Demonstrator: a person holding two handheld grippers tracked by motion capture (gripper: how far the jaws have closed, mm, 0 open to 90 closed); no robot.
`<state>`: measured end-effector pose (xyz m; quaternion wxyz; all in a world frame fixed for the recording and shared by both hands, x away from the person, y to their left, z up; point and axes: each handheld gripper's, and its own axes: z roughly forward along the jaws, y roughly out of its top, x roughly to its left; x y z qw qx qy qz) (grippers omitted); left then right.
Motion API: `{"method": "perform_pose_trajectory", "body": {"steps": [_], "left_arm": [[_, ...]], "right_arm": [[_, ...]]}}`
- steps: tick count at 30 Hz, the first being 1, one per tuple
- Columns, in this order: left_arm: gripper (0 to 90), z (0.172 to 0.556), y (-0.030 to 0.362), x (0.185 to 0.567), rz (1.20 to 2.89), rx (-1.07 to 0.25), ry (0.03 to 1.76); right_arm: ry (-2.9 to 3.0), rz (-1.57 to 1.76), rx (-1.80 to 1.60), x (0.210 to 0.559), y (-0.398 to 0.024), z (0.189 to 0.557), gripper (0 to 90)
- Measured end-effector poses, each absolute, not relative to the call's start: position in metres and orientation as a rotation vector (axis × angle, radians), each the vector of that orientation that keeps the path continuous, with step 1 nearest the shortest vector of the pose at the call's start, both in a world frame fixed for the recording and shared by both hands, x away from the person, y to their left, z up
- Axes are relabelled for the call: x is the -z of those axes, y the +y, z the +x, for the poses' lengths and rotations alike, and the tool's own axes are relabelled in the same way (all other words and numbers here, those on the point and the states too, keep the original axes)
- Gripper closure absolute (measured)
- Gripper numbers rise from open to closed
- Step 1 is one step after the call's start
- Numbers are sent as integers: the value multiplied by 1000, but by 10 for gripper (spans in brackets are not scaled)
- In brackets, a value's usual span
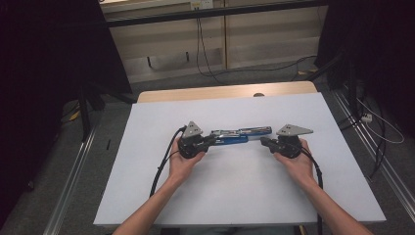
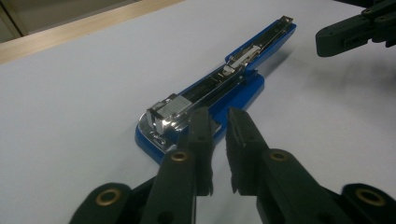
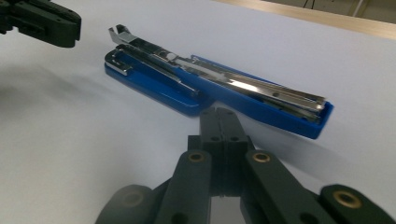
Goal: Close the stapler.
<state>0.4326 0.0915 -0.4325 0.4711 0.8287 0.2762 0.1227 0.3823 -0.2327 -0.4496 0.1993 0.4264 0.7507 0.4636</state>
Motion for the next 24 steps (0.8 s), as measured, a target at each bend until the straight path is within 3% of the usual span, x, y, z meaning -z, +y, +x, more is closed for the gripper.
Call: {"method": "perform_pose_trajectory", "body": {"steps": [6, 24], "left_arm": [[900, 438, 90, 434, 2060, -311, 705], [900, 452, 79, 441, 2095, -342, 729]], "right_arm": [[2121, 1195, -1276, 452, -229, 385, 900], [2141, 1213, -1245, 456, -231, 392, 900]]}}
